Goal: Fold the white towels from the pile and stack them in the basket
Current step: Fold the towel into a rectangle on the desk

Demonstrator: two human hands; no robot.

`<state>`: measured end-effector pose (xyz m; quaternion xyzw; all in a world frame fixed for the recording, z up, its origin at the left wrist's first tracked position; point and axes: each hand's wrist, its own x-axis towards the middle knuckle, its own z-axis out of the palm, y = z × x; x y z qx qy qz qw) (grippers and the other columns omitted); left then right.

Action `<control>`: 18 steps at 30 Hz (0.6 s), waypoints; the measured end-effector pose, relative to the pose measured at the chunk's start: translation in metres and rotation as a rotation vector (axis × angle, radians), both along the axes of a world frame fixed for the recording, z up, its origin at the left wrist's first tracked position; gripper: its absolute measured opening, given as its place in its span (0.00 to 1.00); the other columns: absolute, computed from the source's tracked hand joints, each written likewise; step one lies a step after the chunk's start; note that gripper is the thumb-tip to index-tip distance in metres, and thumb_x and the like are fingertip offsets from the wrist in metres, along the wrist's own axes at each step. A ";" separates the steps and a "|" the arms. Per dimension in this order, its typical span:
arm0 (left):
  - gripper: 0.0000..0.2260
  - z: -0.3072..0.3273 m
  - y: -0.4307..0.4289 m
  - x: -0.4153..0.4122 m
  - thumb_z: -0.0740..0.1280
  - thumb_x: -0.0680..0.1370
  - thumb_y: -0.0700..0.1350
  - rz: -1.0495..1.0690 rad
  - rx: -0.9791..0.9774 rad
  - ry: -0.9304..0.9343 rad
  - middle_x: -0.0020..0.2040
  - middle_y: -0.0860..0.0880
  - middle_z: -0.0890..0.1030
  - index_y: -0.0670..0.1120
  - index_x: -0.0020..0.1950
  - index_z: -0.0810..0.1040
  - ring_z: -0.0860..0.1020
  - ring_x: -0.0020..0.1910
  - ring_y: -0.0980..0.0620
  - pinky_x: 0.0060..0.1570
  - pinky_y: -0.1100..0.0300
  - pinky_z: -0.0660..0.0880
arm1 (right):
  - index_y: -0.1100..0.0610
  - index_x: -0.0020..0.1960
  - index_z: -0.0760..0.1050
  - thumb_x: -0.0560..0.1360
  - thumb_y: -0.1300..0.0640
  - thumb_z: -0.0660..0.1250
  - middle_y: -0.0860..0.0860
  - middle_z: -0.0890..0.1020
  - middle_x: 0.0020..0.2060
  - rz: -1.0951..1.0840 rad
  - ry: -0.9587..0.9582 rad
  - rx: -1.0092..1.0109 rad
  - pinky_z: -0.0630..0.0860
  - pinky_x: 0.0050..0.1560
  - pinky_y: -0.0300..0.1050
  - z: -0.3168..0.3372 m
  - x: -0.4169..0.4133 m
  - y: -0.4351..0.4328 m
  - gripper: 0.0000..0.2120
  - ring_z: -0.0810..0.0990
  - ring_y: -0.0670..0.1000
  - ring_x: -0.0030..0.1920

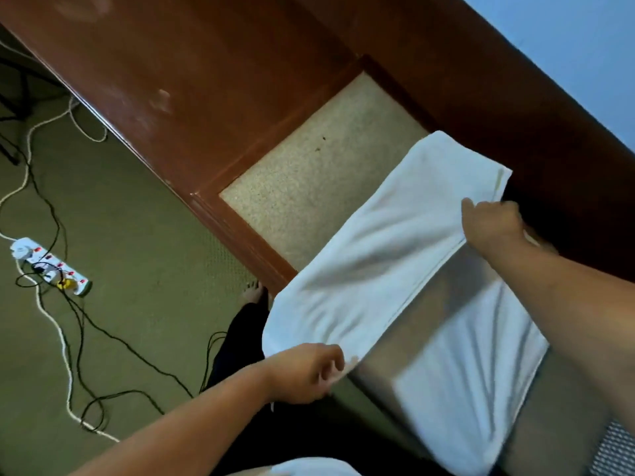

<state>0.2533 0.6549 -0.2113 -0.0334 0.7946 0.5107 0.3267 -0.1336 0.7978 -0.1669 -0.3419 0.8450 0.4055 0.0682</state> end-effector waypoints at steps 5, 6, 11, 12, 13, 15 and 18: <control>0.12 -0.043 0.007 0.039 0.74 0.75 0.47 0.443 -0.253 -0.278 0.48 0.54 0.78 0.49 0.54 0.74 0.78 0.48 0.53 0.45 0.61 0.73 | 0.57 0.78 0.58 0.79 0.56 0.58 0.58 0.72 0.68 -0.687 -0.191 -0.031 0.72 0.61 0.53 -0.004 0.077 0.103 0.29 0.75 0.60 0.64; 0.20 -0.047 -0.004 0.044 0.77 0.73 0.49 0.659 -0.314 -0.318 0.53 0.52 0.77 0.48 0.59 0.71 0.77 0.51 0.52 0.48 0.59 0.74 | 0.57 0.73 0.67 0.78 0.55 0.60 0.57 0.74 0.65 -0.726 -0.263 -0.110 0.73 0.56 0.50 -0.005 0.098 0.108 0.23 0.77 0.60 0.61; 0.46 -0.054 -0.036 0.014 0.82 0.68 0.48 0.981 -0.006 -0.297 0.67 0.46 0.69 0.45 0.76 0.56 0.72 0.66 0.46 0.66 0.45 0.72 | 0.59 0.49 0.77 0.77 0.43 0.65 0.57 0.85 0.46 -1.187 -0.914 -0.467 0.76 0.41 0.45 -0.021 0.263 0.128 0.18 0.84 0.60 0.47; 0.43 -0.054 -0.035 0.011 0.81 0.70 0.47 0.912 -0.026 -0.325 0.66 0.44 0.72 0.44 0.75 0.58 0.74 0.62 0.46 0.61 0.47 0.75 | 0.58 0.54 0.79 0.76 0.41 0.67 0.55 0.85 0.48 -1.335 -1.022 -0.499 0.78 0.43 0.45 -0.026 0.295 0.122 0.20 0.85 0.58 0.49; 0.37 -0.052 -0.034 0.010 0.79 0.72 0.48 0.770 -0.111 -0.335 0.62 0.45 0.76 0.43 0.74 0.63 0.77 0.57 0.46 0.55 0.49 0.76 | 0.55 0.63 0.77 0.74 0.39 0.68 0.54 0.83 0.56 -1.479 -1.091 -0.562 0.79 0.48 0.47 -0.036 0.323 0.116 0.25 0.84 0.55 0.53; 0.23 -0.052 -0.035 0.020 0.76 0.74 0.52 0.500 -0.249 -0.358 0.51 0.49 0.81 0.45 0.65 0.75 0.80 0.49 0.49 0.48 0.53 0.76 | 0.51 0.77 0.64 0.70 0.35 0.72 0.52 0.70 0.73 -1.676 -1.096 -0.796 0.74 0.63 0.50 -0.060 0.356 0.101 0.41 0.74 0.55 0.68; 0.19 -0.055 -0.043 0.047 0.76 0.74 0.56 0.376 -0.251 -0.354 0.48 0.49 0.85 0.45 0.57 0.82 0.83 0.46 0.49 0.47 0.53 0.80 | 0.55 0.81 0.56 0.71 0.38 0.75 0.54 0.61 0.78 -1.797 -0.959 -1.171 0.67 0.69 0.49 -0.086 0.378 0.073 0.48 0.65 0.57 0.75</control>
